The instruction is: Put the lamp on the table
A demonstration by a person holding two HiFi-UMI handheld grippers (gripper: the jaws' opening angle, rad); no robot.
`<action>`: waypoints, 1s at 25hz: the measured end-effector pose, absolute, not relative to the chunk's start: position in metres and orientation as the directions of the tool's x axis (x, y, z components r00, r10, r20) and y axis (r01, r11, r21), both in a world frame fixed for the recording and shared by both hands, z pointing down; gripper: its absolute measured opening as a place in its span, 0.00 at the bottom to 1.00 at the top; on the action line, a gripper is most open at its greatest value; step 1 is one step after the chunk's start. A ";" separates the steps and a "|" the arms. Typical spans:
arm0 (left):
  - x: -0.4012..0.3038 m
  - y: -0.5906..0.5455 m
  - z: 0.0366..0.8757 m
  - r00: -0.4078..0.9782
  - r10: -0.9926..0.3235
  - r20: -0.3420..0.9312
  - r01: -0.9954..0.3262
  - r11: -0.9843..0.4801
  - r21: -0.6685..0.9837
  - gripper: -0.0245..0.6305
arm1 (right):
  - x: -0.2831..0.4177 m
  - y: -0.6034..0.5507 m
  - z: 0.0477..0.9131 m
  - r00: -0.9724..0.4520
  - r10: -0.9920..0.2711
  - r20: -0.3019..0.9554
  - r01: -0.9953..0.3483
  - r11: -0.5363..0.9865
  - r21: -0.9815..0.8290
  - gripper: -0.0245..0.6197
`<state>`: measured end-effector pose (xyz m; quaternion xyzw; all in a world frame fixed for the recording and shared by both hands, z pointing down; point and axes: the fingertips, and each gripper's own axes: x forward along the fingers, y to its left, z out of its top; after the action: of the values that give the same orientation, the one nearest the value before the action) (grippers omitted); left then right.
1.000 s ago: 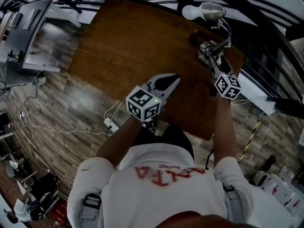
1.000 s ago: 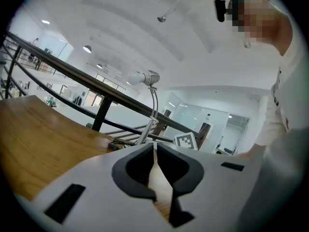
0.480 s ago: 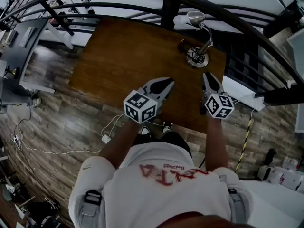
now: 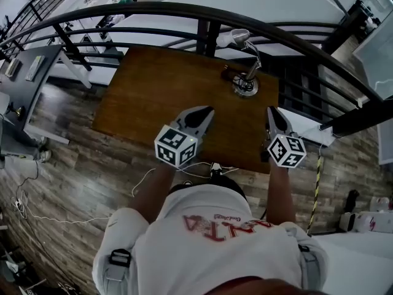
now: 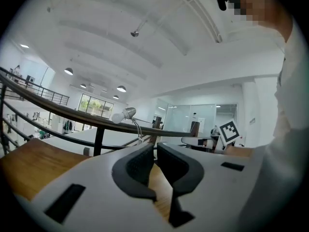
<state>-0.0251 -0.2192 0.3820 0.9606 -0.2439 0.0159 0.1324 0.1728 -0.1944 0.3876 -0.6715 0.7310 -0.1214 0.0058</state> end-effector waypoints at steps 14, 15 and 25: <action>-0.035 -0.218 0.376 0.869 -0.485 0.093 -0.494 -0.848 0.194 0.08 | 0.163 -0.165 0.379 -0.042 -0.987 0.157 -0.993 0.024 -0.114 0.04; -0.036 -0.219 0.376 0.869 -0.486 0.093 -0.494 -0.847 0.197 0.08 | 0.163 -0.166 0.379 -0.044 -0.986 0.158 -0.993 0.026 -0.114 0.04; -0.035 -0.217 0.373 0.873 -0.479 0.095 -0.488 -0.850 0.200 0.08 | 0.162 -0.169 0.386 -0.062 -0.982 0.179 -0.992 0.042 -0.115 0.04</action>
<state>-0.0352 -0.2168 0.3734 0.9615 -0.2513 0.0207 0.1096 0.1618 -0.1693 0.3860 -0.6844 0.7212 -0.1039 -0.0254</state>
